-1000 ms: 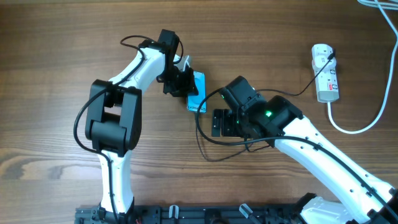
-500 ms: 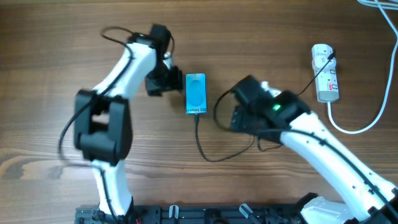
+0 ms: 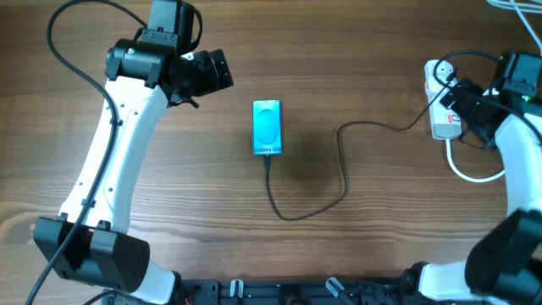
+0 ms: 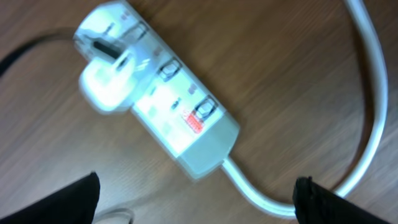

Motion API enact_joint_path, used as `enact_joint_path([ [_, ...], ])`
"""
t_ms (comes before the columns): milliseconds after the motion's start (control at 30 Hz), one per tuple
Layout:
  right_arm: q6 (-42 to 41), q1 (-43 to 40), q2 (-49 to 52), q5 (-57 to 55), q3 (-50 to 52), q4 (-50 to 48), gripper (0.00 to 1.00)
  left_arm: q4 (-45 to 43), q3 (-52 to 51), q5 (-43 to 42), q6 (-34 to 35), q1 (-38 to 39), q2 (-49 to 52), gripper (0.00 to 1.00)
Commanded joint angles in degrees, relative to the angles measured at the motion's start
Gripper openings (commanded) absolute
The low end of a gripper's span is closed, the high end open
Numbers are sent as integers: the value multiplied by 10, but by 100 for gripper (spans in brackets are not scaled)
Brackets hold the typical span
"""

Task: Plug charger to phone and switch on socket
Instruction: 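Move the right gripper to the white power strip switch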

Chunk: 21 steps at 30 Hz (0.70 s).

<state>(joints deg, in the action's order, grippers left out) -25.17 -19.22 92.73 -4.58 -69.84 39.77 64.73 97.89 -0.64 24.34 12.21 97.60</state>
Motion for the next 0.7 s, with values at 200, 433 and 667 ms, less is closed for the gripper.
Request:
enact_joint_path([
  [200, 75, -22, 131, -49, -7, -158, 100, 0, -2, 10, 5, 0, 3, 100],
  [433, 89, -23, 159, -74, 0, -205, 100, 0, -2, 10, 5, 0, 3, 100],
  [667, 102, -27, 204, -68, 0, -235, 100, 0, -2, 10, 5, 0, 3, 100],
])
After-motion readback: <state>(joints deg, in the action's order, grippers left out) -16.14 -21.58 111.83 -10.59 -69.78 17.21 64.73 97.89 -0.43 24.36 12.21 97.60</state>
